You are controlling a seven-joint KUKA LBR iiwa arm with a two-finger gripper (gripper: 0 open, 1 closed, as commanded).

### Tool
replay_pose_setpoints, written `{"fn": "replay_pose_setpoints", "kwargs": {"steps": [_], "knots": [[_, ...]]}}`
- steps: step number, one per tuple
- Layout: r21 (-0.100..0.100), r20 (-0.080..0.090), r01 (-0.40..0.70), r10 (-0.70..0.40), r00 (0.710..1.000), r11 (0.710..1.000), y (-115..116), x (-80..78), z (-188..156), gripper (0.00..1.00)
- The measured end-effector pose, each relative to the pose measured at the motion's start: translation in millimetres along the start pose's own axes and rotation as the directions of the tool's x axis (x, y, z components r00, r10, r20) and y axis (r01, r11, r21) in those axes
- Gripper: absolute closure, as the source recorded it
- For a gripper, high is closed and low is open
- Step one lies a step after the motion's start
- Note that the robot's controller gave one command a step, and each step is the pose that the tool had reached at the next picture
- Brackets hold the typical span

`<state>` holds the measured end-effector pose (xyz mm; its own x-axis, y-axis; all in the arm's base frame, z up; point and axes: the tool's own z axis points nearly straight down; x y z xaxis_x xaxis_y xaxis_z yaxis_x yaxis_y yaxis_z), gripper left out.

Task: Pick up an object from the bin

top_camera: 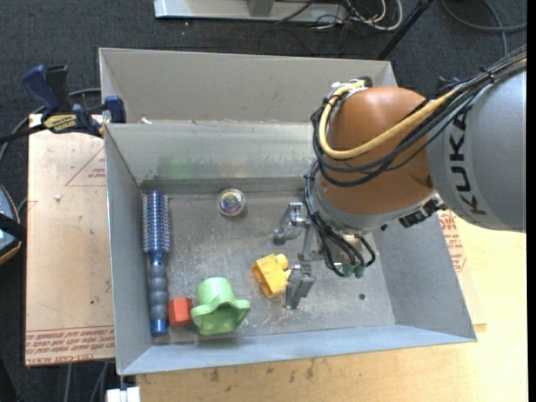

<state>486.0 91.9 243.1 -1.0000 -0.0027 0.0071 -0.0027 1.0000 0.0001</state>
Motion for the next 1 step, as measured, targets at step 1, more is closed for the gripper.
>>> {"fn": "replay_pose_setpoints", "kwargs": {"steps": [1], "knots": [[0.001,-0.001,0.032,-0.032,0.999,0.999,-44.0,-13.7,119.2,0.0]]}}
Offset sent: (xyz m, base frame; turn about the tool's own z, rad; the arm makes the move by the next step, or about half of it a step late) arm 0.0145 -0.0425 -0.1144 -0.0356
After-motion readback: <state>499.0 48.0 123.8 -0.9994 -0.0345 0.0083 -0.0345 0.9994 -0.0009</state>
